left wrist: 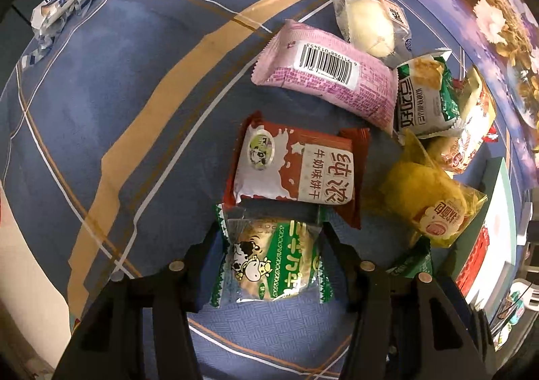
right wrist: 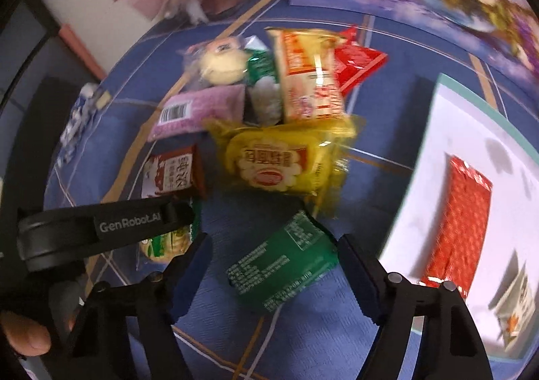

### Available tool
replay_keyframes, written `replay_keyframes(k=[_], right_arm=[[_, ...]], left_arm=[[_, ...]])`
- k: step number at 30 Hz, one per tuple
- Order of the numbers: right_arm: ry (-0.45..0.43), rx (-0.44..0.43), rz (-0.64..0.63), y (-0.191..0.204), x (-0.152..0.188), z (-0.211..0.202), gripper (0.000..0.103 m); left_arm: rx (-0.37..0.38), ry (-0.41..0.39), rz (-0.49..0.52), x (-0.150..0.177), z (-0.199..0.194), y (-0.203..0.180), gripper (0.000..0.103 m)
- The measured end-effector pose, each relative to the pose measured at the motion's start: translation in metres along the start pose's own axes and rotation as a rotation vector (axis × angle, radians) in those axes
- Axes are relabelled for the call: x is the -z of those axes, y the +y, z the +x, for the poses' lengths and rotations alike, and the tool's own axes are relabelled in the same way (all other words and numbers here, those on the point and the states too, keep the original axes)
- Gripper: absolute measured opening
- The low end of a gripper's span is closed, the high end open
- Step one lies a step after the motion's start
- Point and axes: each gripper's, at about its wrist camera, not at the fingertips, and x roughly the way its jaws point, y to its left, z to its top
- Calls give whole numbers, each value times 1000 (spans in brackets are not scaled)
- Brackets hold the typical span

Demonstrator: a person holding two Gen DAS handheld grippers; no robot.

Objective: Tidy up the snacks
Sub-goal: 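Grasp the green-wrapped biscuit with the left tool while the right tool grasps the green box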

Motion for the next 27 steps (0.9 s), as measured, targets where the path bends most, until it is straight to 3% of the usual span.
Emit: replay_keyframes(k=[14,27], right_arm=[[63,-23,14,-11,-7,26,79],[118,-106,80,-4,26,14,78]], left_arm=[[-10,-1,-3,-4,4,-4,59],[-15,-5,8,6,5,-5,59]])
